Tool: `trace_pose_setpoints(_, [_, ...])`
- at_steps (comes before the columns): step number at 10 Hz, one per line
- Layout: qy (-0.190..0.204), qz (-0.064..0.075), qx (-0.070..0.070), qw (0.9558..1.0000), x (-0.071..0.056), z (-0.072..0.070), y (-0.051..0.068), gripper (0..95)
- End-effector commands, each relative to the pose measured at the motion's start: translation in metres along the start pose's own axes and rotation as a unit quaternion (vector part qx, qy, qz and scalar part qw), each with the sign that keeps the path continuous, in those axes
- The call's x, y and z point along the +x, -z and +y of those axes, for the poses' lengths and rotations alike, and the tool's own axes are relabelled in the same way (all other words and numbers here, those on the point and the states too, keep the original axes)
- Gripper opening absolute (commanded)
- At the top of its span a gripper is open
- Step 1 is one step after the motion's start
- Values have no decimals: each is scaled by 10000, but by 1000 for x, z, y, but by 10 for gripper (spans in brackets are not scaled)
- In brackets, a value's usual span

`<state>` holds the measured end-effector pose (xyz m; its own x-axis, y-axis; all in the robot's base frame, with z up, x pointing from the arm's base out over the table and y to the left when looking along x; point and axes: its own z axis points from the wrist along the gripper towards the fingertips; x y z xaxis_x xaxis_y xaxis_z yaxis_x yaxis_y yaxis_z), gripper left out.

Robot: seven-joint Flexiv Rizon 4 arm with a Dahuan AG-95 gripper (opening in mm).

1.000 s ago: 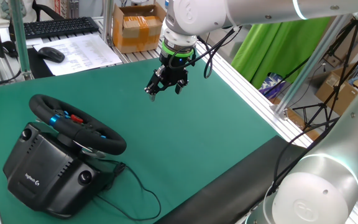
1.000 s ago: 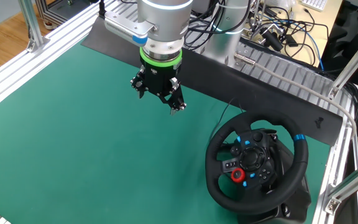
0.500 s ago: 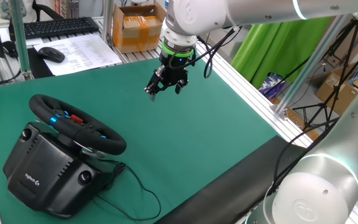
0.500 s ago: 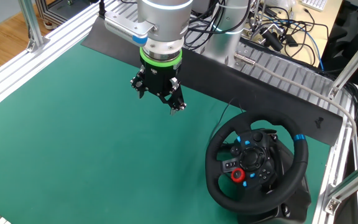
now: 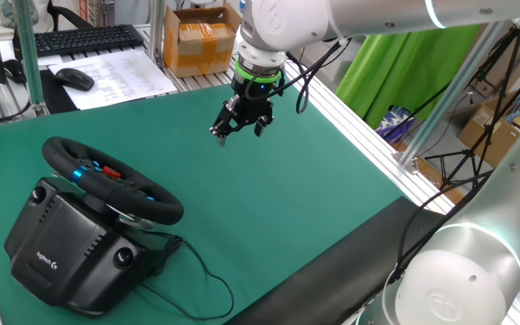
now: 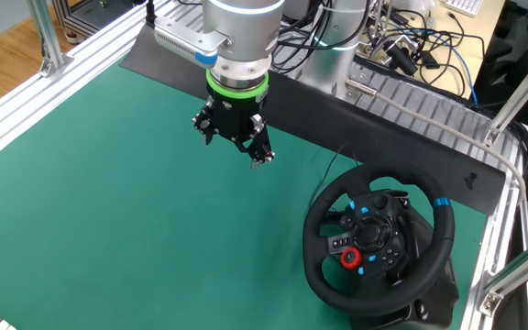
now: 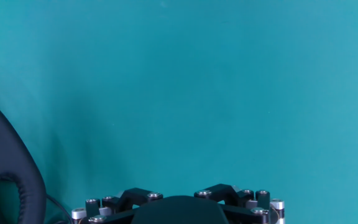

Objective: Rotate the steering wheel 90 degrees counterclockwise

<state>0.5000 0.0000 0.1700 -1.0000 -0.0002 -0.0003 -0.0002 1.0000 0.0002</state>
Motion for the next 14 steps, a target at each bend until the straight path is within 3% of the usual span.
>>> trace_pose_setpoints(1, [-2539,-348,-860,9628,0,0,0,0])
trace_pose_setpoints(6, [-2441,-359,-840,9654,12,7,-8,0])
trace_pose_setpoints(9, [-2661,-248,-892,9595,14,13,-7,0])
trace_pose_setpoints(12, [-2719,-42,-828,9588,28,35,-7,0])
trace_pose_setpoints(14, [-2860,-33,-809,9548,32,51,1,0])
